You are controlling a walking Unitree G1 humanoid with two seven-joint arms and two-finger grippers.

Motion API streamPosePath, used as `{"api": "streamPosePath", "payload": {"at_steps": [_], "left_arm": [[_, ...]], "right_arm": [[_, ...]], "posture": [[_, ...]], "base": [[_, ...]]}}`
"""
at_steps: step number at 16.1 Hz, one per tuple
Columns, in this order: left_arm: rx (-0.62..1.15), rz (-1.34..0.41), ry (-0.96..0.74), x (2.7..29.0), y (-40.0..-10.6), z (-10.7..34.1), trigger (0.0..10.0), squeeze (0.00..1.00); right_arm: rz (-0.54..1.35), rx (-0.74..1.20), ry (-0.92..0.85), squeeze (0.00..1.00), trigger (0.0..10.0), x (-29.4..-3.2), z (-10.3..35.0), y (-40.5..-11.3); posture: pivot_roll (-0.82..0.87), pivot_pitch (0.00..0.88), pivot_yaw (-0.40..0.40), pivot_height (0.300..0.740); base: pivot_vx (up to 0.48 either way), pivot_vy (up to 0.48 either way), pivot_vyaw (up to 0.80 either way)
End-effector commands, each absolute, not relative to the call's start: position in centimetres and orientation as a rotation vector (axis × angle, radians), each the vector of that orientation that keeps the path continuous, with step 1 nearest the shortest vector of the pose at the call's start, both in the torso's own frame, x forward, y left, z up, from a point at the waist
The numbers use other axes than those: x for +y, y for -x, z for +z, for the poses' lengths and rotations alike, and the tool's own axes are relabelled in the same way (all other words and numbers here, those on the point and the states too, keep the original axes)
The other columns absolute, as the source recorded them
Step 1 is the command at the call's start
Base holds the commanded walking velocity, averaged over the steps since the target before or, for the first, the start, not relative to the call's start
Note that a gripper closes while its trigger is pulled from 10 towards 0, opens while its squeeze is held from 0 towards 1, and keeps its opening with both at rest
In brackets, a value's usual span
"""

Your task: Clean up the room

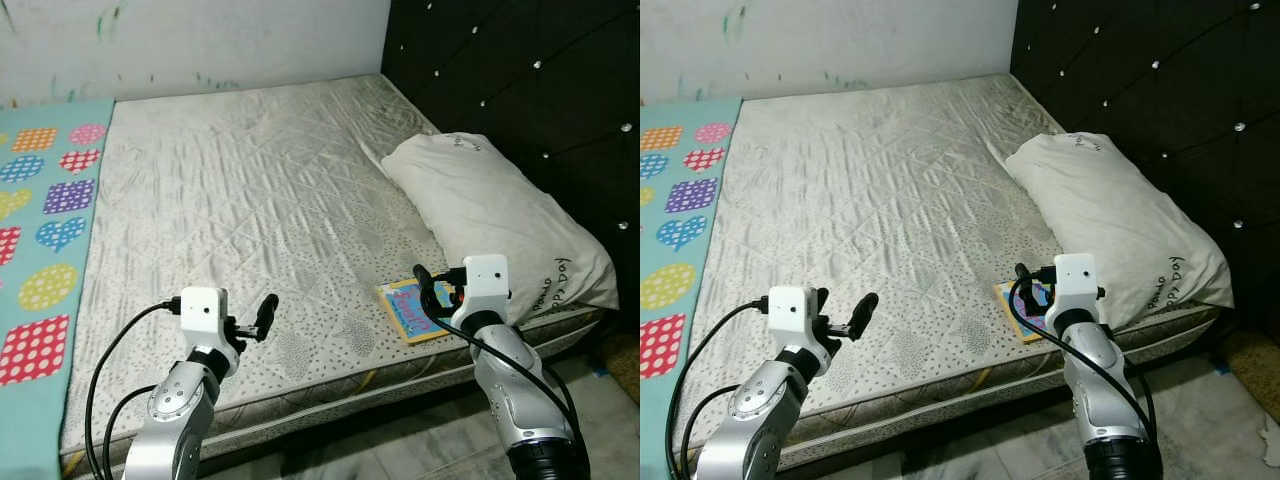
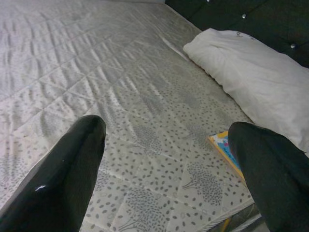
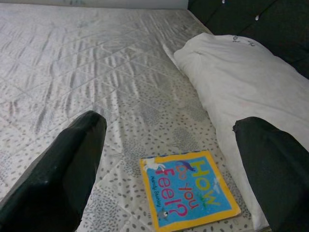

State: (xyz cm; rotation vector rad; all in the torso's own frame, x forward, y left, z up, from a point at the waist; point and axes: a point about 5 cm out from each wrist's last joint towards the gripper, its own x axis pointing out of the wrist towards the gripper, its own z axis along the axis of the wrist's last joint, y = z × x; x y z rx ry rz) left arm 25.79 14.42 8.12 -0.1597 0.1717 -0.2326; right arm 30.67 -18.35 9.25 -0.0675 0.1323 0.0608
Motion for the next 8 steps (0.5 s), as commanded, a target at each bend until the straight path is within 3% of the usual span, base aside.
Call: {"api": "streamPosePath", "payload": {"at_steps": [1,8], "left_arm": [[0.182,-0.223,0.147,14.65,-25.74,7.87,10.0,0.00],[0.182,-0.223,0.147,14.75,-25.76,7.92,10.0,0.00]], "right_arm": [[0.059,0.134,0.067,0.00,10.0,-18.50,9.10,-30.56],[0.064,0.135,0.098,0.00,10.0,-18.19,8.95,-30.37]], "posture": [[-0.12,0.055,0.014,0.740],[-0.12,0.060,0.018,0.740]], "base": [[0.000,0.000,-0.80],[0.000,0.000,-0.06]]}}
